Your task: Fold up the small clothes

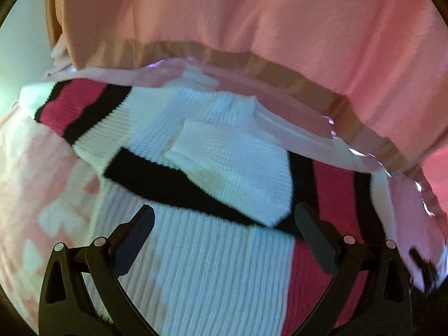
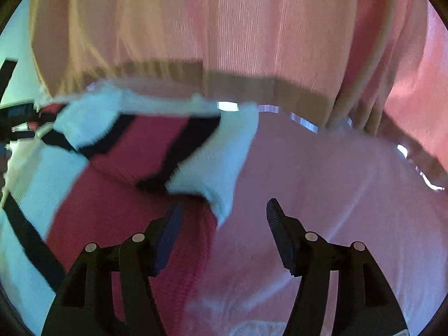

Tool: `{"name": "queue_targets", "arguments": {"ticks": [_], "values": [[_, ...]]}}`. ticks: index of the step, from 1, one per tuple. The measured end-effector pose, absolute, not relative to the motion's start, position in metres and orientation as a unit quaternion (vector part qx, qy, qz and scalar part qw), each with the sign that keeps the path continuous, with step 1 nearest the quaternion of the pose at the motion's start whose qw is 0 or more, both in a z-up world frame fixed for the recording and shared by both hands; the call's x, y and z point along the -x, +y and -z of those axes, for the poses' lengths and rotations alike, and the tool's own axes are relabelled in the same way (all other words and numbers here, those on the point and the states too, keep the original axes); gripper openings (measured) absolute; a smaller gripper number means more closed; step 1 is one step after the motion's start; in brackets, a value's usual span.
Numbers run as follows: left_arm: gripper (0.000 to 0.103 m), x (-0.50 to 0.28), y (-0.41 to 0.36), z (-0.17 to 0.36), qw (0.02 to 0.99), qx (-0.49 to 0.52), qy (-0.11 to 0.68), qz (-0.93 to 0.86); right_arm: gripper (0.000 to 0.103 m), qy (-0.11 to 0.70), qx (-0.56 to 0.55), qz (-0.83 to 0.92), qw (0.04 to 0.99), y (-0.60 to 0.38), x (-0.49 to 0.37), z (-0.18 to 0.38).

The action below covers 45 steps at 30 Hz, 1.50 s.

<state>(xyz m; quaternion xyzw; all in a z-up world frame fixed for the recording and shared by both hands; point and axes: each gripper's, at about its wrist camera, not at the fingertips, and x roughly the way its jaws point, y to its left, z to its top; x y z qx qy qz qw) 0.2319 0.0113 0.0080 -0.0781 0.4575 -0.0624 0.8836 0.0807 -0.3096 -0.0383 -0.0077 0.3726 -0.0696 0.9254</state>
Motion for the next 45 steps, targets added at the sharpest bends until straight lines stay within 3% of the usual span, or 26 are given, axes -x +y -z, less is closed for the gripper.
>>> {"name": "queue_targets", "arguments": {"ticks": [4,7,8,9,11,12,17,21,24,29,31,32,33,37,45], "values": [[0.093,-0.255,0.014,0.018,0.877,0.073,0.474,0.030,0.061,0.394,0.006,0.059,0.917,-0.307,-0.105,0.061],[0.061,-0.271,0.022,0.032,0.860,0.113,0.495,0.057,0.058,0.400,-0.034,0.054,0.914,-0.311,-0.125,0.069],[0.046,-0.276,0.026,0.036,0.854,0.136,0.497,0.074,0.050,0.400,-0.047,0.053,0.914,-0.310,-0.130,0.071],[0.031,-0.279,0.028,0.037,0.855,0.144,0.493,0.075,0.018,0.399,-0.069,0.047,0.913,-0.314,-0.135,0.074],[0.010,-0.285,0.031,0.037,0.863,0.156,0.474,0.080,0.014,0.389,-0.095,0.051,0.915,-0.317,-0.142,0.072],[0.009,-0.287,0.032,0.036,0.863,0.158,0.472,0.084,0.013,0.375,-0.106,0.053,0.919,-0.320,-0.139,0.064],[0.008,-0.287,0.027,0.017,0.888,0.137,0.429,0.094,0.012,0.320,-0.111,0.094,0.936,-0.348,-0.105,0.026],[0.008,-0.293,0.013,0.037,0.878,0.112,0.456,0.098,0.012,0.406,-0.094,0.116,0.902,-0.364,-0.117,0.069],[0.009,-0.292,0.013,0.035,0.879,0.107,0.454,0.097,0.014,0.410,-0.088,0.120,0.900,-0.358,-0.115,0.067],[0.014,-0.285,0.046,0.018,0.872,0.169,0.454,0.075,0.031,0.394,-0.066,0.146,0.905,-0.337,-0.086,0.030],[0.032,-0.282,0.072,0.001,0.881,0.191,0.429,0.059,0.042,0.355,-0.031,0.162,0.920,-0.321,-0.075,0.009],[0.048,-0.281,0.090,-0.007,0.885,0.205,0.416,0.041,0.044,0.338,-0.023,0.163,0.927,-0.316,-0.071,0.002],[0.058,-0.281,0.103,-0.011,0.889,0.212,0.406,0.024,0.047,0.323,-0.020,0.161,0.932,-0.311,-0.066,-0.003],[0.060,-0.296,0.193,-0.016,0.891,0.237,0.376,-0.094,0.047,0.308,-0.018,0.120,0.944,-0.288,-0.066,-0.007],[0.059,-0.348,0.328,0.036,0.837,0.302,0.393,-0.234,0.049,0.300,0.012,0.062,0.952,-0.240,-0.074,0.009]]}}
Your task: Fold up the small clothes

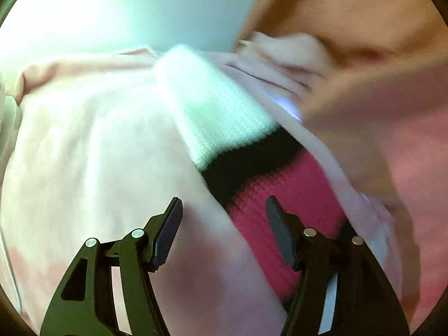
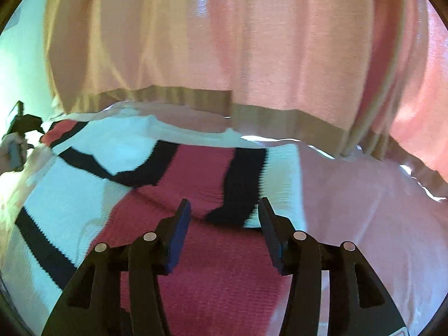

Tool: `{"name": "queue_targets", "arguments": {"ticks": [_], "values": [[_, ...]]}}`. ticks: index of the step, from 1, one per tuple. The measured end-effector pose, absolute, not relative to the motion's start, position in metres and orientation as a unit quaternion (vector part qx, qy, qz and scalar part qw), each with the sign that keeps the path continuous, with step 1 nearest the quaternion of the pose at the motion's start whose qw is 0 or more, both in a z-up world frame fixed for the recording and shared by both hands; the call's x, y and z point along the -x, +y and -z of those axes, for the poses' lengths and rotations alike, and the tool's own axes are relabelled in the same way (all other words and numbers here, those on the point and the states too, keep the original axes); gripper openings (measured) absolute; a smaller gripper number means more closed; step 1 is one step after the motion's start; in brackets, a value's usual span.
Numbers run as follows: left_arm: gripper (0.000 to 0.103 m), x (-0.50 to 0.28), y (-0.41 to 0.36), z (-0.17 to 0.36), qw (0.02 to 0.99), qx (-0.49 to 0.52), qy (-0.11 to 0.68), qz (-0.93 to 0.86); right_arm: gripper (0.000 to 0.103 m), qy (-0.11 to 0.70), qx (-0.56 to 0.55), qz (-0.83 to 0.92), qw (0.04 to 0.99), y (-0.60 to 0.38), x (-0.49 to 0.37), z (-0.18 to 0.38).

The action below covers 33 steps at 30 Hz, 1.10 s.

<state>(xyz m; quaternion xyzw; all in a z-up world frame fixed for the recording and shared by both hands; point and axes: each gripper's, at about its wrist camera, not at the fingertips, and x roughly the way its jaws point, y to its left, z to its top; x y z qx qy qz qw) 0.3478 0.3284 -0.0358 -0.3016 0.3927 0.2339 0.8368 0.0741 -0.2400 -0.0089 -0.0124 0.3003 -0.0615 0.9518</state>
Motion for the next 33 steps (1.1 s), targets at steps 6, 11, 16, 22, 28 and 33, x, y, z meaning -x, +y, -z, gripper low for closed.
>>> {"name": "queue_targets", "arguments": {"ticks": [6,11,16,22,28,33], "values": [[0.011,-0.381,0.330,0.047,0.856,0.245,0.392,-0.233,0.052,0.318,0.036,0.052,0.946,-0.226,-0.081,0.026],[0.006,-0.365,0.299,0.000,0.897,0.204,0.329,-0.211,0.052,0.311,0.026,0.054,0.948,-0.233,-0.078,0.020],[0.006,-0.308,0.170,-0.090,0.952,0.144,0.262,-0.068,0.057,0.284,0.009,0.067,0.956,-0.245,-0.067,0.000],[0.014,-0.248,-0.018,-0.092,0.936,0.089,0.312,0.137,0.064,0.277,-0.016,0.091,0.957,-0.266,-0.061,-0.014],[0.060,-0.216,-0.065,-0.014,0.903,0.059,0.407,0.126,0.066,0.298,-0.032,0.097,0.949,-0.281,-0.062,-0.013],[0.063,-0.214,0.010,-0.010,0.896,0.131,0.420,0.063,0.066,0.308,-0.038,0.067,0.948,-0.272,-0.069,-0.009]]}}
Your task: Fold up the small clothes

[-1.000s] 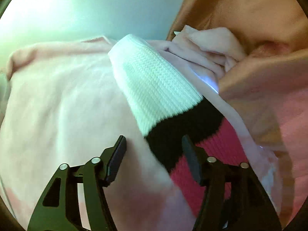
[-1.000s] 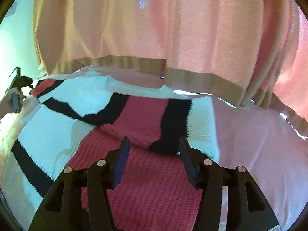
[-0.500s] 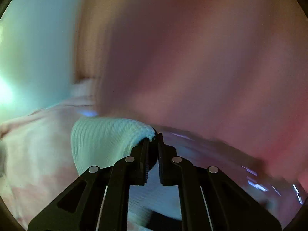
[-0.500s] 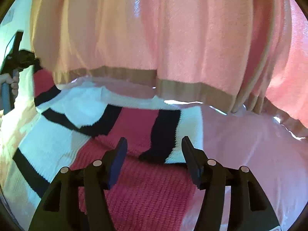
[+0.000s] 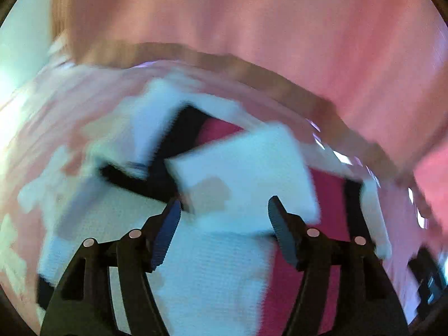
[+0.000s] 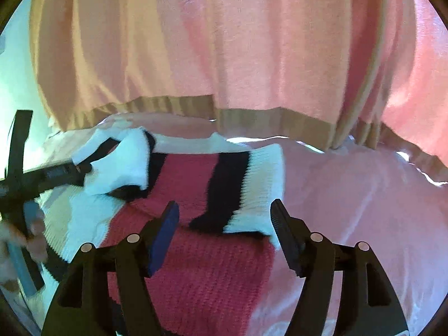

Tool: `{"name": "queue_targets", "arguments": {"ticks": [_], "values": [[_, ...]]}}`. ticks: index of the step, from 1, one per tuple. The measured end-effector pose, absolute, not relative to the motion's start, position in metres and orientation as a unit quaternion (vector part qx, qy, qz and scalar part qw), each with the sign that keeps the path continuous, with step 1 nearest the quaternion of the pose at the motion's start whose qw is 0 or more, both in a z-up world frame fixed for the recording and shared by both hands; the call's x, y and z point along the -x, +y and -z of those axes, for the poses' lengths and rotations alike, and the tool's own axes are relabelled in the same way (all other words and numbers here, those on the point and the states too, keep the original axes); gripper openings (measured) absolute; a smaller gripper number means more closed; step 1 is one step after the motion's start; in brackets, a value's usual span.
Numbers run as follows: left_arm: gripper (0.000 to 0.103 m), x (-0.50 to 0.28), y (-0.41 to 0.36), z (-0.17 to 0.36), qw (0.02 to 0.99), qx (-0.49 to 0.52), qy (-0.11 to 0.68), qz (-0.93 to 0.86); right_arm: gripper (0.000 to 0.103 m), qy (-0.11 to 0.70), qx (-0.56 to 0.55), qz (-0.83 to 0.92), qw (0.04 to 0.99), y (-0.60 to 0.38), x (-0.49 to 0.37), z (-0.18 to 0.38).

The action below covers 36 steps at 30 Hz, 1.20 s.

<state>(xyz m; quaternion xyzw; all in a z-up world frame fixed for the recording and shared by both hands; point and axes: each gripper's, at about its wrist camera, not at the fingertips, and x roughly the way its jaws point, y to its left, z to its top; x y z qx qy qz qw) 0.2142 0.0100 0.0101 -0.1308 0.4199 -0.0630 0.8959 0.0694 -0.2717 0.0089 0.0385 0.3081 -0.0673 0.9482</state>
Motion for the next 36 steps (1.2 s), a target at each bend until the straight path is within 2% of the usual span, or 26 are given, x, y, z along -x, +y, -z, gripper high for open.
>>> {"name": "queue_targets", "arguments": {"ticks": [5,11,16,18,21,24,26,29,30,31,32,33,35,36], "values": [[0.063,-0.241,0.074,-0.007,0.881,0.198,0.430,0.018,0.068,0.319,-0.010,0.028,0.947,-0.233,-0.111,0.000],[0.061,-0.279,0.092,0.036,0.821,0.281,0.497,0.029,0.068,0.341,0.124,-0.020,0.932,-0.160,-0.167,0.025],[0.048,-0.288,0.079,0.034,0.831,0.254,0.493,0.049,0.068,0.349,0.199,-0.048,0.914,-0.125,-0.191,0.044],[0.036,-0.292,0.080,0.038,0.830,0.253,0.495,0.032,0.066,0.341,0.213,-0.052,0.914,-0.116,-0.199,0.045],[0.021,-0.294,0.089,0.040,0.829,0.261,0.494,0.013,0.013,0.364,0.185,-0.070,0.910,-0.117,-0.216,0.044],[0.018,-0.294,0.100,0.034,0.834,0.264,0.484,-0.003,0.012,0.348,0.040,-0.066,0.934,-0.156,-0.212,0.008],[0.017,-0.294,0.106,0.032,0.836,0.262,0.482,-0.012,0.012,0.333,-0.093,-0.040,0.938,-0.208,-0.193,-0.018],[0.018,-0.296,0.106,0.038,0.832,0.258,0.491,-0.004,0.014,0.371,-0.236,-0.013,0.898,-0.275,-0.170,0.000],[0.017,-0.296,0.104,0.037,0.835,0.248,0.491,-0.006,0.015,0.408,-0.229,0.024,0.884,-0.288,-0.165,0.019],[0.018,-0.295,0.099,0.035,0.843,0.229,0.487,-0.013,0.021,0.422,-0.210,0.046,0.881,-0.291,-0.164,0.028],[0.019,-0.294,0.095,0.034,0.847,0.216,0.486,-0.016,0.020,0.435,-0.192,0.063,0.877,-0.296,-0.160,0.039],[0.019,-0.294,0.094,0.034,0.847,0.214,0.486,-0.018,0.019,0.439,-0.193,0.063,0.875,-0.301,-0.155,0.045],[0.019,-0.294,0.093,0.033,0.847,0.215,0.486,-0.023,0.022,0.426,-0.227,0.053,0.874,-0.311,-0.146,0.043],[0.019,-0.294,0.094,0.033,0.846,0.217,0.486,-0.023,0.033,0.418,-0.237,0.050,0.876,-0.312,-0.145,0.036]]}}
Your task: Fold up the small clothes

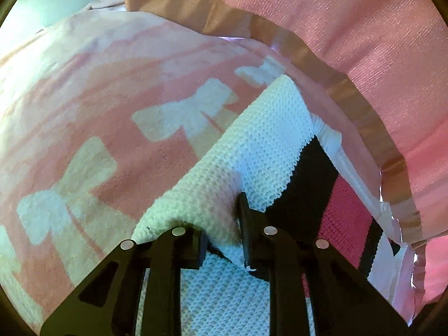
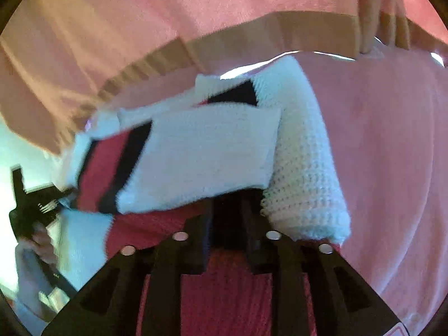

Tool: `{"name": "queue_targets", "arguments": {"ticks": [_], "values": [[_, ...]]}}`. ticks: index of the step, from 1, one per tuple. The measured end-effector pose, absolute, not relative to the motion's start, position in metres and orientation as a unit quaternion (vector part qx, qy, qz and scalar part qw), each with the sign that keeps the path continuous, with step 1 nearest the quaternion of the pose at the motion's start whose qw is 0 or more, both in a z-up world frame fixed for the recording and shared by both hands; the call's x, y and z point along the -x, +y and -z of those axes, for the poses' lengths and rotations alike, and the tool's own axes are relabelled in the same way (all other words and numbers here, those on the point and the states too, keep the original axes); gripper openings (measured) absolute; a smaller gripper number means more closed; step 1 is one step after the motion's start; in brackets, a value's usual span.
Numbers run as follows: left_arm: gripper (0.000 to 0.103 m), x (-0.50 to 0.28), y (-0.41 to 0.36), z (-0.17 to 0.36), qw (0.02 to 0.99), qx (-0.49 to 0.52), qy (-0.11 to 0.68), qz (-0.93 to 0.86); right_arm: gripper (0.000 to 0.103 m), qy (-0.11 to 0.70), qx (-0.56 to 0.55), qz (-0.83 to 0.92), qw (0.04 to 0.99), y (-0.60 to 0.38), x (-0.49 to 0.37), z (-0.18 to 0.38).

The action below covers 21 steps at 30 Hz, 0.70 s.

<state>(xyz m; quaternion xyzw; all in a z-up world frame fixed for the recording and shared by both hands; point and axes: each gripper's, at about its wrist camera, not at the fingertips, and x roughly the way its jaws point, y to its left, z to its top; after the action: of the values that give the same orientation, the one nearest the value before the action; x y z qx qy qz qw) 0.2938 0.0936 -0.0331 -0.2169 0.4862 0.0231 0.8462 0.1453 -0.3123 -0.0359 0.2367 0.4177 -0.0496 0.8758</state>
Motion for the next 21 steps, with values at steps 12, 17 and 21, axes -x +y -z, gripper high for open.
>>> {"name": "queue_targets", "arguments": {"ticks": [12,17,21], "values": [[0.018,-0.292,0.101,0.033,0.843,0.240,0.480,-0.024,0.032,0.413,-0.202,0.076,0.885,-0.308,-0.175,0.048],[0.012,-0.288,0.103,0.023,0.854,0.239,0.461,-0.031,0.006,0.346,-0.194,0.040,0.917,-0.306,-0.171,0.012],[0.012,-0.289,0.110,0.022,0.856,0.241,0.456,-0.039,0.006,0.286,-0.163,0.032,0.944,-0.308,-0.155,-0.015]]}}
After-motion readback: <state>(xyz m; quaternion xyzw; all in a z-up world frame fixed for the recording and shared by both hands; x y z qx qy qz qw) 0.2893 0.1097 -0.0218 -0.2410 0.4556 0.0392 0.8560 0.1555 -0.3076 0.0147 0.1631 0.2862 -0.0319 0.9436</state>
